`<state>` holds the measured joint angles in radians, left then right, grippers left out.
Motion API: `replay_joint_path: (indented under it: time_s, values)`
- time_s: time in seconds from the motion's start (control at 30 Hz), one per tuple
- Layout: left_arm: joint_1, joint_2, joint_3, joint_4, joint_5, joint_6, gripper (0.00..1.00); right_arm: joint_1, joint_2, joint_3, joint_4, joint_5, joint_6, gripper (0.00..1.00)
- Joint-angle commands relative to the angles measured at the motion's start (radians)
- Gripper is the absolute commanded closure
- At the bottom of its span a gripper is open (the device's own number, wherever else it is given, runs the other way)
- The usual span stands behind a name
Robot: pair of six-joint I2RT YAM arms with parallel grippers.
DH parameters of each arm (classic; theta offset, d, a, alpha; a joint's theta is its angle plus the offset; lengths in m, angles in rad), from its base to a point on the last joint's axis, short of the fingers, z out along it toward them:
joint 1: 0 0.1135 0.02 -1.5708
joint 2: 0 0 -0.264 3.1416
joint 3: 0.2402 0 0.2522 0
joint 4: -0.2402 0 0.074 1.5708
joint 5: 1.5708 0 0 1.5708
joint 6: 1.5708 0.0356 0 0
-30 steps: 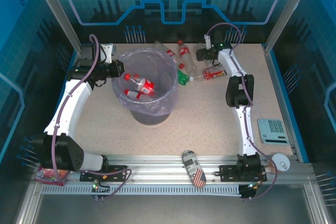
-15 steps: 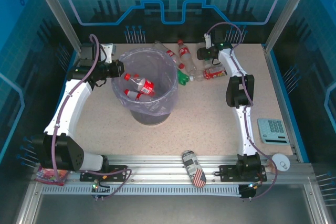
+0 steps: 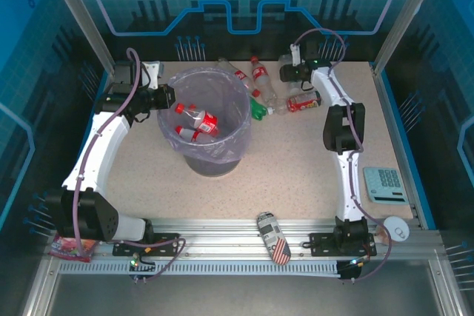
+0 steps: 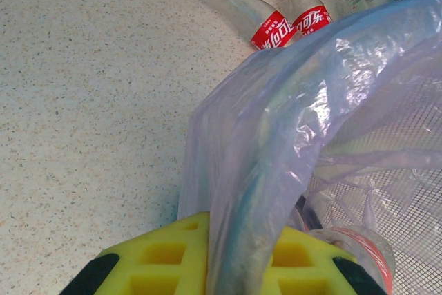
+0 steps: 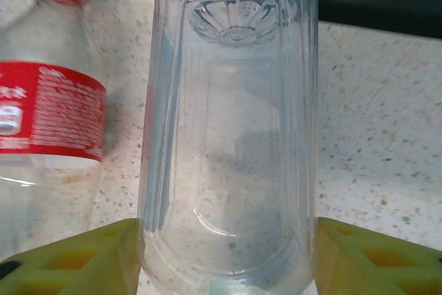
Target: Put the plastic bottles in the bin
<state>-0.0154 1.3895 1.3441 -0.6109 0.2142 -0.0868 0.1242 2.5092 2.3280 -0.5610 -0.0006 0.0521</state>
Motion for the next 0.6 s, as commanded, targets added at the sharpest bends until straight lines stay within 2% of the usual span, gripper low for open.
replay_joint_path:
  time_s: [0.0, 0.23, 0.57]
  values:
    - [-0.034, 0.047, -0.056, -0.142, 0.009, 0.046, 0.87, 0.001, -0.104, -0.019, 0.033, 0.017, -0.001, 0.37]
    - [-0.034, 0.036, -0.059, -0.141, 0.013, 0.043, 0.87, 0.025, -0.307, -0.194, 0.088, -0.003, 0.001, 0.37]
    - [-0.034, 0.028, -0.059, -0.138, 0.018, 0.039, 0.87, 0.087, -0.667, -0.461, 0.182, -0.131, 0.037, 0.38]
